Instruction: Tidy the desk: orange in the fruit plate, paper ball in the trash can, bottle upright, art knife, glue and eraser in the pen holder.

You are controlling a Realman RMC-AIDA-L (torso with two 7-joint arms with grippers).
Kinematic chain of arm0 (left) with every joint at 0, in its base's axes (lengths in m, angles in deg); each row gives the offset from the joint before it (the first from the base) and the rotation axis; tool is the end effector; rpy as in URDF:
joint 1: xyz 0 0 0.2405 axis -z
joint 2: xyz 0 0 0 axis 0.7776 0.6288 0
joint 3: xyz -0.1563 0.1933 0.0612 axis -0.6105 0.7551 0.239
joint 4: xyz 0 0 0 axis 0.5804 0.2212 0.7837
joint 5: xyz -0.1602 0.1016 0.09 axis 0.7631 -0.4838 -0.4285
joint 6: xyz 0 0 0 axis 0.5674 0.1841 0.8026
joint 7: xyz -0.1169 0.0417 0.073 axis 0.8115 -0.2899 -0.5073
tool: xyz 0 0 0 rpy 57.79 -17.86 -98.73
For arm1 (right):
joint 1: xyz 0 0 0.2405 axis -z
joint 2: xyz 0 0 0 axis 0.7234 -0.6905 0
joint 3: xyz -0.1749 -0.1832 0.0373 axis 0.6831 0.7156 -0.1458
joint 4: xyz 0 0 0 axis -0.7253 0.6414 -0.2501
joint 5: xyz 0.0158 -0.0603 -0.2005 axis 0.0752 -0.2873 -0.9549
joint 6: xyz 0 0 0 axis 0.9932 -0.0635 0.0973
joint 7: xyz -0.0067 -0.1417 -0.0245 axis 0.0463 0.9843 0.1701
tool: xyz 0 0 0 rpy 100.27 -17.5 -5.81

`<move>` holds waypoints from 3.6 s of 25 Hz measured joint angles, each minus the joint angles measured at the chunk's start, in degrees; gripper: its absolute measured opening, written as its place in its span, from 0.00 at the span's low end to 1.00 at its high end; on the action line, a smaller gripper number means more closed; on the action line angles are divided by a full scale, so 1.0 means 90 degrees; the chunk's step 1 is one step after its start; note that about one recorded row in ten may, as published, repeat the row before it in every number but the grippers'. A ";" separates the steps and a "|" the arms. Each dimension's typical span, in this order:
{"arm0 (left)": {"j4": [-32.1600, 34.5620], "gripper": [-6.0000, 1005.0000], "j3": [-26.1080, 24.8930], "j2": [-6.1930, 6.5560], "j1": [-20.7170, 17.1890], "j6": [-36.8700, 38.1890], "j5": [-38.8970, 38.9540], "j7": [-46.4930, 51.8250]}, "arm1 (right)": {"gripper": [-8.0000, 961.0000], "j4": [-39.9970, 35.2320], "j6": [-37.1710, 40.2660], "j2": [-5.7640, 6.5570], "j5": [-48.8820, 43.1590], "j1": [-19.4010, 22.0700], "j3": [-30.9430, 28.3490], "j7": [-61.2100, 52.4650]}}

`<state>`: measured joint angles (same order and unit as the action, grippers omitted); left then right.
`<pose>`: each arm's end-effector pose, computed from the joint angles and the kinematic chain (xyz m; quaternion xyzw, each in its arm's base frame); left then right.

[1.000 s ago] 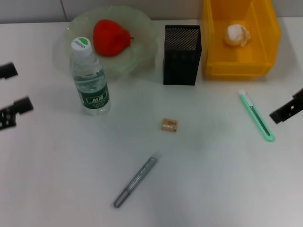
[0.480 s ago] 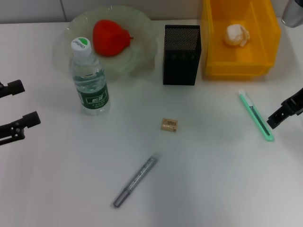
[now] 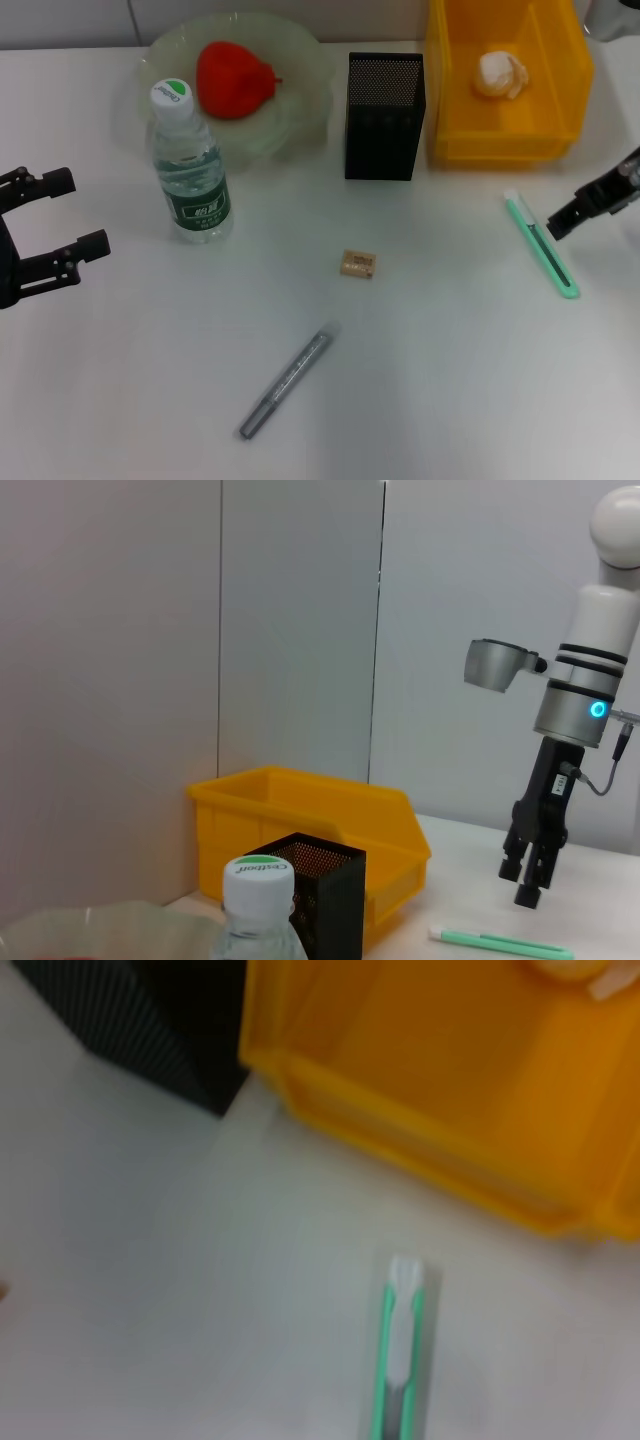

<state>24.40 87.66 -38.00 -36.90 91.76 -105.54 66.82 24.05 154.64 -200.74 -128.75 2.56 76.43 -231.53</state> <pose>-0.3171 0.2553 0.0847 -0.9174 -0.1388 -0.2947 0.2285 0.2189 0.3889 0.0399 -0.8185 0.4666 -0.2224 0.2508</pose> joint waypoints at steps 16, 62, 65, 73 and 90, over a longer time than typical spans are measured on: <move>-0.0296 0.81 -0.0001 -0.0060 0.0185 -0.0233 -0.0128 -0.0213 | 0.85 0.1092 -0.1375 -0.0036 0.0167 -0.0320 0.0837 -0.0460; -0.0316 0.81 -0.0038 -0.0127 0.0286 -0.0279 -0.0288 -0.0285 | 0.18 0.0045 -0.0754 -0.0022 0.1641 -0.0075 0.0842 -0.0007; -0.0317 0.81 -0.0039 -0.0126 0.0285 -0.0301 -0.0288 -0.0287 | 0.18 -0.0843 -0.0361 -0.0011 0.2452 0.0087 0.0843 0.0287; -0.0318 0.81 -0.0037 -0.0092 0.0319 -0.0328 -0.0289 -0.0255 | 0.19 -0.1182 -0.1840 -0.0028 0.3776 0.0222 0.0856 0.1390; -0.0317 0.81 0.0010 -0.0088 0.0390 -0.0548 -0.0309 -0.0171 | 0.19 0.0914 -0.5162 -0.0036 0.4560 -0.0250 0.2045 0.2471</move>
<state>21.54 87.74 -38.79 -33.38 86.83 -108.32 65.28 32.28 108.18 -201.07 -87.72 0.30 94.83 -209.28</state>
